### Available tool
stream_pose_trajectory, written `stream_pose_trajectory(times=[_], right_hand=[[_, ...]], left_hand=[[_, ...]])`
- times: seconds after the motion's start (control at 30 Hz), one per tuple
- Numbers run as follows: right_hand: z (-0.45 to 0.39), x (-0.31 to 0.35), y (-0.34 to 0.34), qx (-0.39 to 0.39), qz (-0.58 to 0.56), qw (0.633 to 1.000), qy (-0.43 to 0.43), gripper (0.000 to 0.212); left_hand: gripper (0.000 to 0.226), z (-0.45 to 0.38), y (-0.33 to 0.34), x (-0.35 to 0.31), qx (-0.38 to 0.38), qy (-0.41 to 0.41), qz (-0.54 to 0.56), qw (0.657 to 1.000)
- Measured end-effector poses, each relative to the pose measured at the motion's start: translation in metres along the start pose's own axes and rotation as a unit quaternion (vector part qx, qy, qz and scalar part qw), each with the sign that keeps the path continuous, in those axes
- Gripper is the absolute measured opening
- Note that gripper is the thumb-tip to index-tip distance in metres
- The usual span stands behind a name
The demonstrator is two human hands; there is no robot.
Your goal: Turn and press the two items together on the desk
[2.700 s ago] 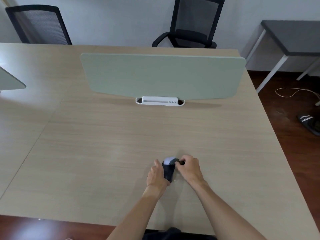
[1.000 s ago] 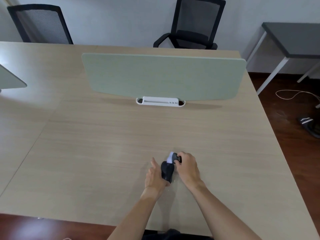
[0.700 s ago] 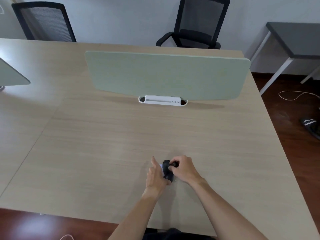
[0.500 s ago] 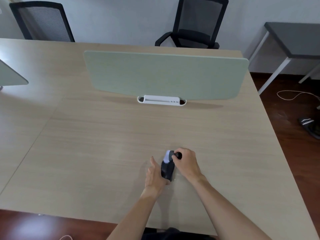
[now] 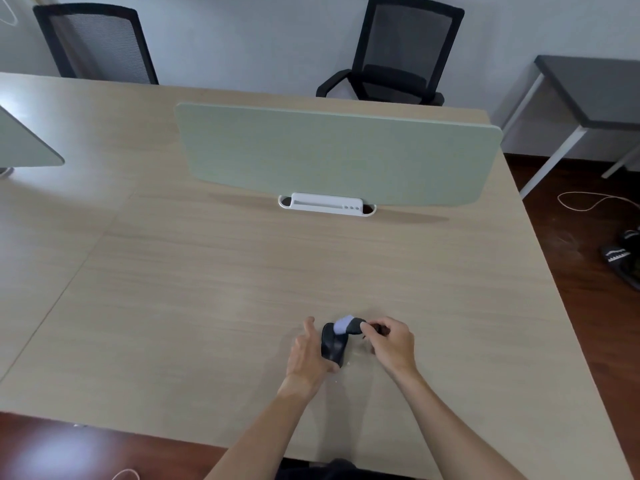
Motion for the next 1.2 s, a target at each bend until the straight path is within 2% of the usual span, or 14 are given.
stream_pose_trajectory(times=[0.13,0.23,0.33,0.4,0.47,0.53,0.6,0.67,0.77,0.87,0.97,1.07,1.2], right_hand=[[0.011,-0.020,0.005,0.042,0.025,0.996,0.079,0.014],[0.005,-0.011,-0.002,0.043,0.065,0.995,0.059,0.007],[-0.006,0.008,-0.009,0.030,0.110,0.994,-0.002,0.012],[-0.007,0.019,-0.010,0.009,0.082,0.996,-0.028,0.010],[-0.005,0.020,-0.004,0.011,0.027,1.000,-0.013,0.006],[0.000,0.014,0.007,0.045,0.004,0.999,0.013,0.004],[0.007,0.004,0.016,0.080,0.016,0.996,0.021,0.002],[0.012,-0.002,0.013,0.081,0.045,0.996,0.012,0.001],[0.014,-0.010,0.003,0.065,0.089,0.994,-0.001,0.008],[0.014,-0.011,-0.005,0.033,0.041,0.999,0.009,0.004],[0.020,-0.008,0.011,0.083,-0.006,0.996,0.017,0.006],[0.026,-0.009,0.019,0.094,0.035,0.995,0.002,0.004],[0.026,-0.011,0.005,0.051,0.101,0.993,-0.025,0.007]], left_hand=[[0.086,0.003,0.002,-0.003,0.003,0.021,-0.027,0.999],[0.073,0.003,0.003,-0.005,0.005,0.032,-0.056,0.998],[0.077,-0.001,0.002,-0.006,0.015,0.026,-0.079,0.996],[0.074,-0.003,0.001,-0.008,0.025,0.027,-0.090,0.995],[0.066,-0.004,0.003,-0.011,0.026,0.030,-0.130,0.991],[0.059,-0.005,0.006,-0.017,0.011,0.047,-0.192,0.980],[0.055,-0.004,0.010,-0.022,0.002,0.065,-0.247,0.967],[0.058,-0.005,0.014,-0.026,-0.003,0.080,-0.279,0.957],[0.060,-0.009,0.016,-0.026,0.001,0.083,-0.290,0.953],[0.060,-0.010,0.017,-0.026,0.000,0.078,-0.293,0.953],[0.055,-0.009,0.016,-0.027,-0.002,0.076,-0.291,0.954],[0.049,-0.010,0.013,-0.027,0.010,0.069,-0.270,0.960],[0.049,-0.014,0.007,-0.026,0.021,0.062,-0.234,0.970]])
Point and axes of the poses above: each hand's wrist, its own z-axis away from the middle knuckle, its own y-axis out of the palm, x = y × z, the point moved 10 cm from there along -z, towards the middle knuckle, and after that the axes turned 14 degrees about -y, right-handed, at the moved point
